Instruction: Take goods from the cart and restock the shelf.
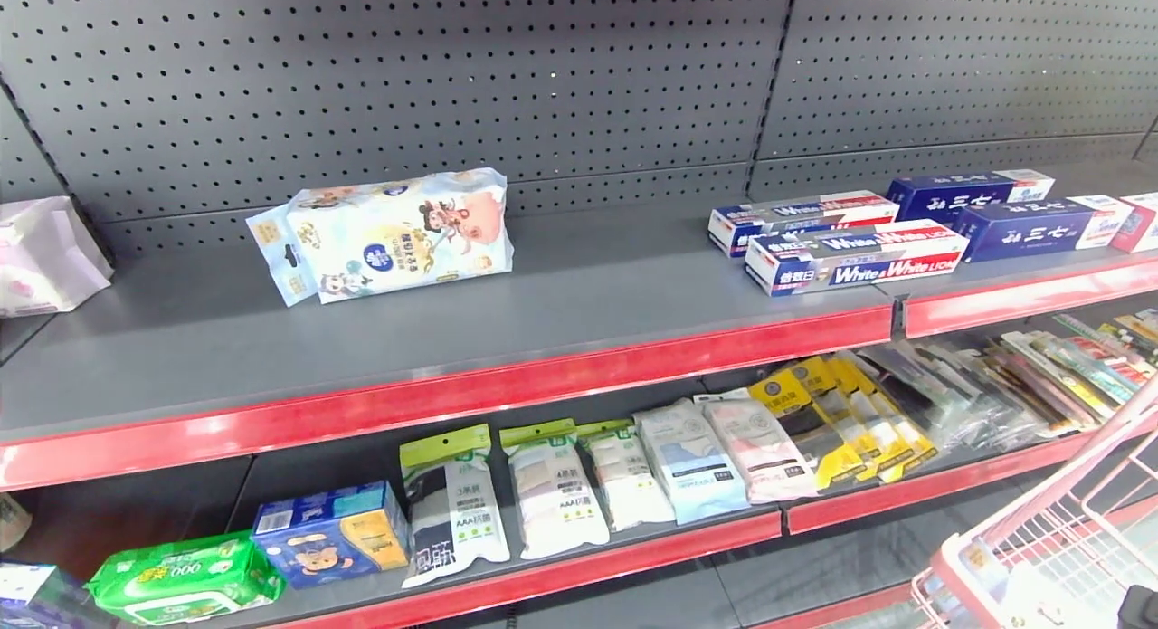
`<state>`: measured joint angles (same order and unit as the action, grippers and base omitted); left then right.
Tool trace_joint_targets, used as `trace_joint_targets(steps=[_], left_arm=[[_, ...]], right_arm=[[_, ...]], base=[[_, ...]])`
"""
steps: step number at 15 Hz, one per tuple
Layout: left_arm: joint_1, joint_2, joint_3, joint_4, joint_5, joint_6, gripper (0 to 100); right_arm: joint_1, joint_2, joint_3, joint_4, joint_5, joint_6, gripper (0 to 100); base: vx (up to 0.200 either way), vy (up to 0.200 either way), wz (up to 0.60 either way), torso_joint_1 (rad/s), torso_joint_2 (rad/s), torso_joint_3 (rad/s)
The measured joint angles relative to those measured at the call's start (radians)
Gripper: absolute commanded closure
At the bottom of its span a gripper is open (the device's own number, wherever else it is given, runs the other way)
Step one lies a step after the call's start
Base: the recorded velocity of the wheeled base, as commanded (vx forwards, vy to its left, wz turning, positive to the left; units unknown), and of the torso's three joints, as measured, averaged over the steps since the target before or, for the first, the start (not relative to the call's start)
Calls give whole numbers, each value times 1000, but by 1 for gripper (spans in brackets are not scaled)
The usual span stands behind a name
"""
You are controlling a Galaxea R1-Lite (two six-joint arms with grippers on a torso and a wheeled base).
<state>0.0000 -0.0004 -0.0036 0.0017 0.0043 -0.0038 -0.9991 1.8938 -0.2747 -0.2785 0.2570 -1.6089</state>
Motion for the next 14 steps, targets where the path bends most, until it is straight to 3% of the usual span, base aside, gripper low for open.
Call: trace_joint_targets(steps=[7,14], left_arm=[[1,0,0,0,0,0,0],[2,0,0,0,0,0,0]], right_arm=[[-1,25,-47,7,68,95,0],[-1,109,-54,-2,90,98,0]], base=[[0,0,0,0,0,0],[0,0,0,0,0,0]])
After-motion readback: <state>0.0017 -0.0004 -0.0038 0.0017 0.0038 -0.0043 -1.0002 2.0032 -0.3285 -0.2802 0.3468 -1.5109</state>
